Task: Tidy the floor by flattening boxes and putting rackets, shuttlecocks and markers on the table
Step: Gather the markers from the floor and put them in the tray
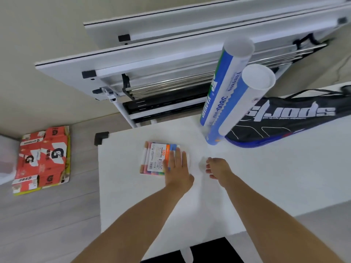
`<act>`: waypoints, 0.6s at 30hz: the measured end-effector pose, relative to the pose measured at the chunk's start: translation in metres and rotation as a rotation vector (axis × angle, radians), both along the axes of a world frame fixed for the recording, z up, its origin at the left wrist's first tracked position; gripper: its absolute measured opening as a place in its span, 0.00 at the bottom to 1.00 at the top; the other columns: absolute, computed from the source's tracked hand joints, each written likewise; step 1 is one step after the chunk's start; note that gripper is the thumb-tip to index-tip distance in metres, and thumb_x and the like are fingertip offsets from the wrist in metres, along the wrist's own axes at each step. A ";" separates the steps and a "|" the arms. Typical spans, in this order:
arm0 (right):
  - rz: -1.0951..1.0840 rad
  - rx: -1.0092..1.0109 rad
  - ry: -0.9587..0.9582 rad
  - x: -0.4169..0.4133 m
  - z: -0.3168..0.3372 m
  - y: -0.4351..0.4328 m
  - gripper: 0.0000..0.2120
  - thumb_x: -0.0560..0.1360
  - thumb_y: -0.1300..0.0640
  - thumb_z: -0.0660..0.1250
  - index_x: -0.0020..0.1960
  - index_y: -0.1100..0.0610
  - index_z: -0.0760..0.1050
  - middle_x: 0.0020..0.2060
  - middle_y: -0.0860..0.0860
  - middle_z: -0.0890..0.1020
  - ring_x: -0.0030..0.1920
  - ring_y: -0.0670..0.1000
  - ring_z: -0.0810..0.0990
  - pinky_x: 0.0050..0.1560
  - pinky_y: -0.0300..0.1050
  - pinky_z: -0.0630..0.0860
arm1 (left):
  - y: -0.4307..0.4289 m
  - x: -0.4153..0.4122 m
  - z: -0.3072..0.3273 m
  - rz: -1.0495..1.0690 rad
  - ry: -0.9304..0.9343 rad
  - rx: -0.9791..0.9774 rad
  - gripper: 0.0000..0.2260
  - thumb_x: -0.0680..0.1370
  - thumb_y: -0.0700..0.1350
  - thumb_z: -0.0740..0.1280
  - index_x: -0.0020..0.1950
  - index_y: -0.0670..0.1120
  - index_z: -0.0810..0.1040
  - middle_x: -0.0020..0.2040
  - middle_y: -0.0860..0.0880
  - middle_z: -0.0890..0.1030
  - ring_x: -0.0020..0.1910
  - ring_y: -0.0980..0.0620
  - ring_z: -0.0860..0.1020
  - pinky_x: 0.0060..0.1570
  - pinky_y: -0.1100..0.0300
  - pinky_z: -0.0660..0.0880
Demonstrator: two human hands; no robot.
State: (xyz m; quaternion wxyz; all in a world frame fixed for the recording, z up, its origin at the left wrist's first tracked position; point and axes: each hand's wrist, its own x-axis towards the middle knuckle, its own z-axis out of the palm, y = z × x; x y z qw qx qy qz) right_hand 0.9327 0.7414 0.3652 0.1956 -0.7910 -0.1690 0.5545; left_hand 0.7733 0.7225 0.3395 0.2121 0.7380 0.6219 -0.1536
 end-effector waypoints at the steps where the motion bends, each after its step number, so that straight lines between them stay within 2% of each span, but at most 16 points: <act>1: 0.010 0.007 -0.011 0.001 -0.005 0.000 0.12 0.80 0.55 0.59 0.51 0.61 0.77 0.43 0.55 0.80 0.41 0.55 0.79 0.42 0.46 0.75 | 0.000 0.000 -0.003 -0.008 0.016 0.009 0.40 0.81 0.58 0.58 0.81 0.46 0.35 0.79 0.44 0.29 0.78 0.39 0.31 0.76 0.37 0.42; 4: 0.115 0.044 -0.078 -0.005 -0.014 0.004 0.14 0.79 0.52 0.59 0.48 0.60 0.79 0.45 0.57 0.83 0.44 0.57 0.82 0.50 0.51 0.78 | 0.002 -0.011 -0.005 -0.085 -0.007 0.021 0.39 0.80 0.63 0.54 0.81 0.48 0.35 0.79 0.45 0.29 0.78 0.40 0.32 0.77 0.39 0.43; 7: 0.318 0.067 -0.180 -0.019 -0.022 0.016 0.16 0.79 0.49 0.58 0.48 0.58 0.80 0.51 0.58 0.84 0.54 0.60 0.81 0.58 0.52 0.77 | 0.014 -0.036 -0.002 -0.210 -0.069 -0.002 0.40 0.79 0.67 0.55 0.81 0.52 0.39 0.80 0.48 0.32 0.79 0.42 0.36 0.77 0.41 0.45; 10: 0.386 0.111 -0.235 -0.039 -0.023 0.028 0.19 0.80 0.47 0.61 0.65 0.57 0.77 0.65 0.54 0.78 0.66 0.56 0.75 0.67 0.44 0.67 | 0.029 -0.075 -0.004 -0.289 -0.042 0.003 0.41 0.76 0.72 0.57 0.80 0.59 0.40 0.80 0.50 0.31 0.79 0.42 0.34 0.77 0.40 0.45; 12: 0.384 0.128 -0.285 -0.047 -0.027 0.035 0.21 0.79 0.48 0.63 0.69 0.57 0.73 0.67 0.53 0.76 0.68 0.55 0.73 0.68 0.42 0.65 | 0.036 -0.104 -0.006 -0.301 0.000 -0.001 0.40 0.75 0.73 0.57 0.78 0.66 0.37 0.79 0.52 0.28 0.77 0.41 0.29 0.76 0.36 0.42; 14: 0.386 0.141 -0.355 -0.053 -0.031 0.040 0.17 0.78 0.52 0.64 0.63 0.58 0.77 0.63 0.55 0.79 0.65 0.57 0.76 0.64 0.43 0.69 | 0.037 -0.123 -0.009 -0.327 0.010 -0.017 0.38 0.77 0.70 0.58 0.77 0.67 0.37 0.78 0.53 0.27 0.75 0.41 0.26 0.74 0.33 0.41; 16: 0.392 0.154 -0.410 -0.058 -0.033 0.045 0.10 0.77 0.57 0.64 0.53 0.61 0.80 0.54 0.58 0.83 0.58 0.60 0.79 0.56 0.45 0.74 | 0.034 -0.128 -0.010 -0.324 0.002 -0.025 0.38 0.78 0.68 0.60 0.78 0.67 0.37 0.78 0.53 0.27 0.75 0.41 0.25 0.74 0.32 0.43; 18: 0.383 0.175 -0.438 -0.064 -0.033 0.048 0.09 0.77 0.60 0.62 0.48 0.62 0.80 0.49 0.60 0.83 0.53 0.62 0.80 0.52 0.46 0.75 | 0.031 -0.126 -0.013 -0.292 0.000 -0.017 0.38 0.78 0.67 0.61 0.78 0.67 0.38 0.78 0.53 0.27 0.75 0.40 0.26 0.74 0.31 0.44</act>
